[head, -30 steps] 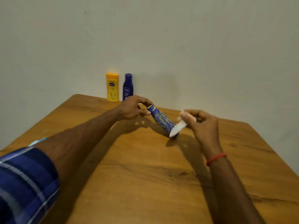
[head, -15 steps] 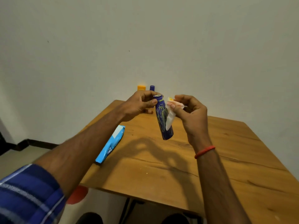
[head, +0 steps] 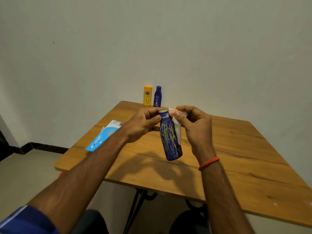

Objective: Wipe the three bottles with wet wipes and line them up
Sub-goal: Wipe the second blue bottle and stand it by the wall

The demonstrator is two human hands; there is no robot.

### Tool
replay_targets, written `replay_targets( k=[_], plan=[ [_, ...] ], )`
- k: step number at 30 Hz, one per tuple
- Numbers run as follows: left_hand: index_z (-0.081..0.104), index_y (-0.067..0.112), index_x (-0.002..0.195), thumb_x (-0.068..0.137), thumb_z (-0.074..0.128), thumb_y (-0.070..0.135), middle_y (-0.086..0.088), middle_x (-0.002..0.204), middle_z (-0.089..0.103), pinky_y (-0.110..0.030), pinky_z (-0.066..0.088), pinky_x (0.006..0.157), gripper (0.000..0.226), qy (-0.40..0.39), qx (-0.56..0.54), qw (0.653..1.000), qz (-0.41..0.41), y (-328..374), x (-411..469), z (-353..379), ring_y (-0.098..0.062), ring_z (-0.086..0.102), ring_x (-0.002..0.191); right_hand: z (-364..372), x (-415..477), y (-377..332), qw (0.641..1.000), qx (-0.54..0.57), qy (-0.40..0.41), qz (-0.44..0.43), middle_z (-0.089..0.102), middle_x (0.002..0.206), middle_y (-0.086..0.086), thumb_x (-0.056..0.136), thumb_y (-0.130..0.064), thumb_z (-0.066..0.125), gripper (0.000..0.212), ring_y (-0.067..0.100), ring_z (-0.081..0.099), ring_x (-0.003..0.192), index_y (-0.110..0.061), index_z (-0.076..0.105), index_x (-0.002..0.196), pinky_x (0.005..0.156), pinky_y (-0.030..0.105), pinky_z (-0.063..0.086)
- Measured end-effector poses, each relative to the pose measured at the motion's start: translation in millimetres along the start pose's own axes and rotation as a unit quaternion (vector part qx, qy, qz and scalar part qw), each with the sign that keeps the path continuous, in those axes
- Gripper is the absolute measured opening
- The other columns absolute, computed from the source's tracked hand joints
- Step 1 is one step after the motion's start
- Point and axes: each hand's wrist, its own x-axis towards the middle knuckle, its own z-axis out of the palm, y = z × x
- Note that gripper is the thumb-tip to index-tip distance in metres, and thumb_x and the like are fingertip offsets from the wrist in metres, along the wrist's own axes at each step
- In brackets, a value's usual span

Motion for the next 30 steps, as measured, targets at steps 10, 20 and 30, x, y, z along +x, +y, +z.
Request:
replay_targets(
  k=[10, 20, 30],
  plan=[
    [0.062, 0.010, 0.124, 0.088, 0.063, 0.019, -0.006, 0.114, 0.072, -0.031, 0.057, 0.086, 0.036, 0.071, 0.012, 0.997, 0.032, -16, -16, 10, -0.020, 0.069, 0.108, 14, -23, 12, 0.988, -0.130, 0.023, -0.078, 0.075, 0.095, -0.006, 0.086, -0.018, 0.075, 0.017, 0.005, 0.071, 0.088, -0.017, 0.076, 0.102, 0.074, 0.025, 0.060],
    [0.068, 0.023, 0.109, 0.091, 0.065, 0.008, 0.011, 0.098, 0.077, -0.023, 0.056, 0.080, 0.023, 0.134, 0.024, 0.990, 0.041, -20, -17, 18, -0.011, 0.071, 0.102, 26, -41, 22, 0.940, -0.250, 0.024, -0.232, 0.072, 0.093, 0.005, 0.085, -0.014, 0.075, 0.018, 0.013, 0.062, 0.087, -0.011, 0.077, 0.103, 0.070, 0.018, 0.051],
    [0.064, 0.017, 0.116, 0.085, 0.062, 0.025, 0.009, 0.102, 0.076, -0.023, 0.056, 0.082, 0.032, 0.072, 0.014, 0.996, 0.055, -14, -20, 19, -0.012, 0.069, 0.103, 13, -23, 25, 0.968, -0.182, 0.048, -0.164, 0.073, 0.104, -0.001, 0.090, -0.012, 0.070, 0.021, 0.002, 0.064, 0.095, -0.014, 0.073, 0.111, 0.080, 0.014, 0.054]
  ],
)
